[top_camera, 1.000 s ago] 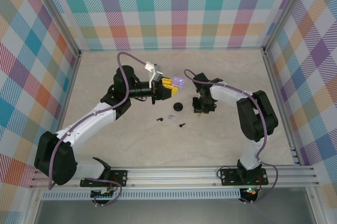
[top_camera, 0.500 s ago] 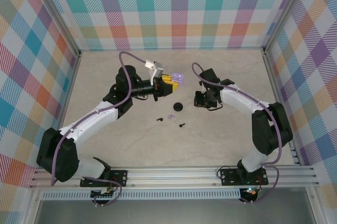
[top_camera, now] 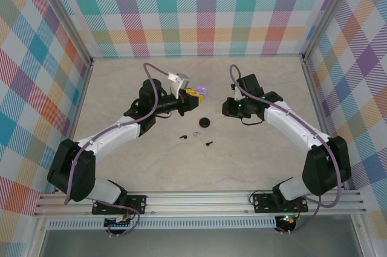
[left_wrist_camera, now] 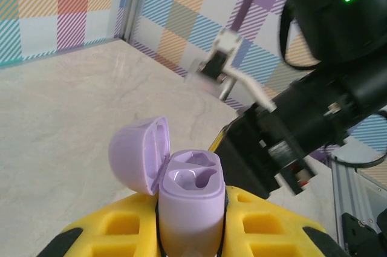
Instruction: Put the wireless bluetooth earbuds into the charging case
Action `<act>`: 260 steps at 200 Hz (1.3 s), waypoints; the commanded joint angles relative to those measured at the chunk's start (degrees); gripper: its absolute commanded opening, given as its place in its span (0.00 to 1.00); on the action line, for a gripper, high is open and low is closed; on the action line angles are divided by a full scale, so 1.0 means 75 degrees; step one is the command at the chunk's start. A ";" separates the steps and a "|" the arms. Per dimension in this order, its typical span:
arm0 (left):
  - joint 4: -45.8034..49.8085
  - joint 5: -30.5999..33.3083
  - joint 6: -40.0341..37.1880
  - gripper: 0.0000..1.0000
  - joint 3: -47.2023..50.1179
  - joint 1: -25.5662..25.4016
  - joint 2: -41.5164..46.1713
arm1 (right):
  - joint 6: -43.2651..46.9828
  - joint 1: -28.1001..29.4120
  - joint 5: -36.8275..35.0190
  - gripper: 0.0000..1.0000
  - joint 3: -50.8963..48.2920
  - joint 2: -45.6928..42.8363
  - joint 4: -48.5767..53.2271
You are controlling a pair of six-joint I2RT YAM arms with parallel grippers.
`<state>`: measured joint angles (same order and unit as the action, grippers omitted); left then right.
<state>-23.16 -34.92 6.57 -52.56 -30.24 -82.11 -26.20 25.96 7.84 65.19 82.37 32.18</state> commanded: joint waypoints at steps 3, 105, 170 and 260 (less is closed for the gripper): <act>-0.0615 -0.0045 0.0129 0.13 0.0238 0.0063 -0.0099 | 0.0146 -0.0025 0.0546 0.19 0.0070 -0.0423 -0.0320; -0.0748 -0.0023 -0.1081 0.12 0.0540 -0.0066 0.0111 | 0.0083 -0.0027 0.1908 0.19 0.0795 -0.1144 -0.0932; -0.1071 -0.0116 -0.2325 0.11 0.0670 -0.0286 0.0282 | -0.0210 0.0066 0.2014 0.20 0.0812 -0.1572 -0.1282; -0.1560 -0.0048 -0.2449 0.08 0.0778 -0.0433 0.0505 | -0.0434 0.0447 0.1652 0.20 0.0719 -0.1676 -0.1756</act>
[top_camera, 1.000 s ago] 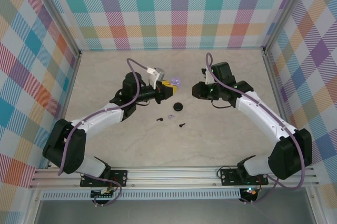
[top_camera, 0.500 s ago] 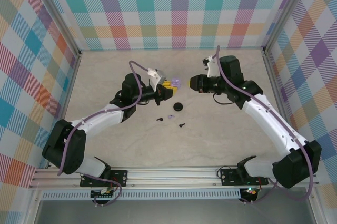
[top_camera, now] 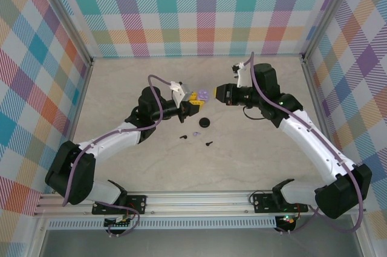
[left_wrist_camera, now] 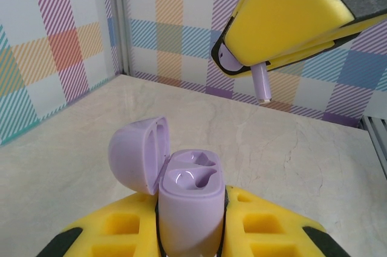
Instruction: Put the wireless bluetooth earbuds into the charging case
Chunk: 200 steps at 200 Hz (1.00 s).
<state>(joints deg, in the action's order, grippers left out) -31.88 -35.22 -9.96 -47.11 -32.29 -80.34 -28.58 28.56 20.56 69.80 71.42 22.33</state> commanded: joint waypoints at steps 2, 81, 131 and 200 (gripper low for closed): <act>-0.0395 -0.0013 -0.0252 0.08 0.0049 -0.0159 0.0276 | -0.0125 0.0105 -0.0057 0.20 0.0095 -0.0226 -0.0453; -0.0221 -0.0076 -0.0356 0.08 -0.0110 -0.0229 0.0363 | -0.0383 0.0469 -0.0663 0.20 -0.0096 -0.0250 -0.0908; -0.0318 -0.0079 -0.0113 0.08 -0.0177 -0.0229 0.0345 | -0.0395 0.0561 -0.0874 0.20 -0.0177 -0.0264 -0.0967; -0.0406 -0.0073 0.0166 0.08 -0.0238 -0.0226 0.0347 | -0.0395 0.0679 -0.0982 0.20 -0.0189 -0.0137 -0.1034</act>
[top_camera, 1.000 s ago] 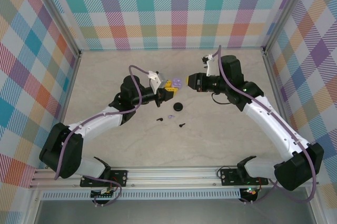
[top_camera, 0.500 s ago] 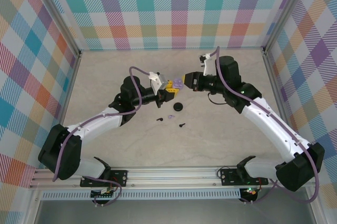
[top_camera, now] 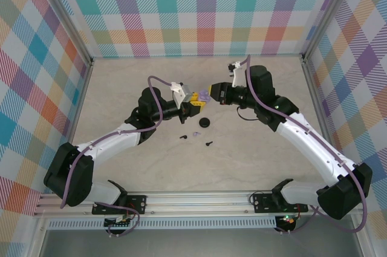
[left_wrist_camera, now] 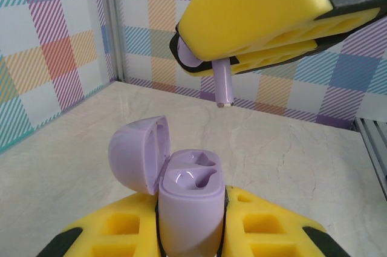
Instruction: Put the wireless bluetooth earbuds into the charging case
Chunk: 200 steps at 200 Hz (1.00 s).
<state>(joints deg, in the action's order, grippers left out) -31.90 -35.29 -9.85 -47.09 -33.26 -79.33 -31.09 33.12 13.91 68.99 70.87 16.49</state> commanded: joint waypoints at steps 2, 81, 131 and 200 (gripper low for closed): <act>-0.0409 -0.0067 0.0158 0.08 -0.0244 -0.0100 0.0217 | -0.0061 0.0071 -0.0097 0.20 -0.0082 -0.0063 -0.0257; -0.0437 -0.0077 0.0339 0.08 -0.0295 -0.0101 0.0211 | -0.0006 0.0142 -0.0226 0.20 -0.0105 0.0054 -0.0267; -0.0443 -0.0140 0.0368 0.07 -0.0303 -0.0101 0.0248 | 0.0009 0.0177 -0.0241 0.20 -0.0073 0.0160 -0.0256; -0.0554 -0.0285 0.0512 0.07 -0.0290 -0.0101 0.0228 | 0.0021 0.0213 -0.0267 0.20 -0.0081 0.0223 -0.0219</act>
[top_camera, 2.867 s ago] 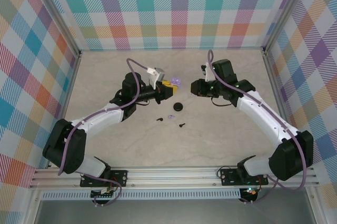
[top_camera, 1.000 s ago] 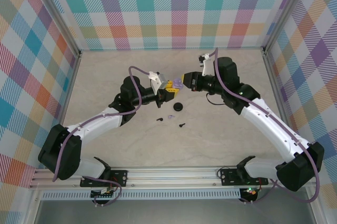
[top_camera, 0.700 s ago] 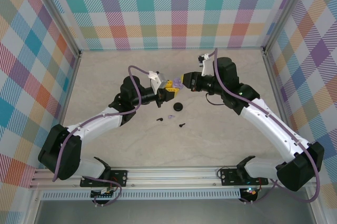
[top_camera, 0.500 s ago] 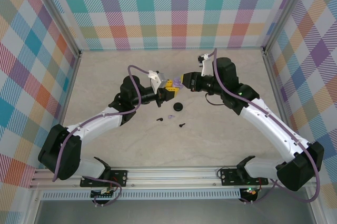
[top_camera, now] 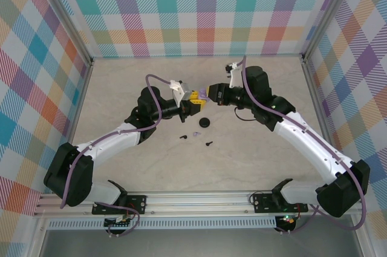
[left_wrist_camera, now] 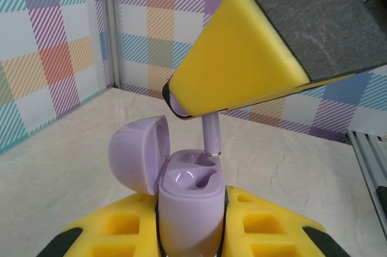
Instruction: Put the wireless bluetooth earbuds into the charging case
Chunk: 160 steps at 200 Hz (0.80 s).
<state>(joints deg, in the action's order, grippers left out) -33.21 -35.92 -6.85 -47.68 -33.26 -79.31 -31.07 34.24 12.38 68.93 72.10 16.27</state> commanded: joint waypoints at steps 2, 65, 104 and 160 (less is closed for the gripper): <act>-0.0386 -0.0205 0.0116 0.07 -0.0213 -0.0101 0.0226 | 0.0026 0.0064 -0.0059 0.20 -0.0073 0.0056 -0.0192; -0.0318 -0.0210 0.0070 0.07 -0.0202 -0.0101 0.0279 | 0.0018 0.0075 -0.0106 0.21 -0.0073 0.0105 -0.0172; -0.0336 -0.0190 0.0163 0.06 -0.0231 -0.0101 0.0258 | 0.0043 0.0089 -0.0069 0.20 -0.0066 0.0159 -0.0143; -0.0386 -0.0223 0.0218 0.05 -0.0240 -0.0101 0.0262 | 0.0073 0.0140 -0.0093 0.21 -0.0073 0.0254 -0.0088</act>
<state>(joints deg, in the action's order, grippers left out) -33.06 -36.10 -5.54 -47.72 -33.26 -79.31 -31.05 34.50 11.53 68.93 73.03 16.19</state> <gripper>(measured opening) 0.213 0.209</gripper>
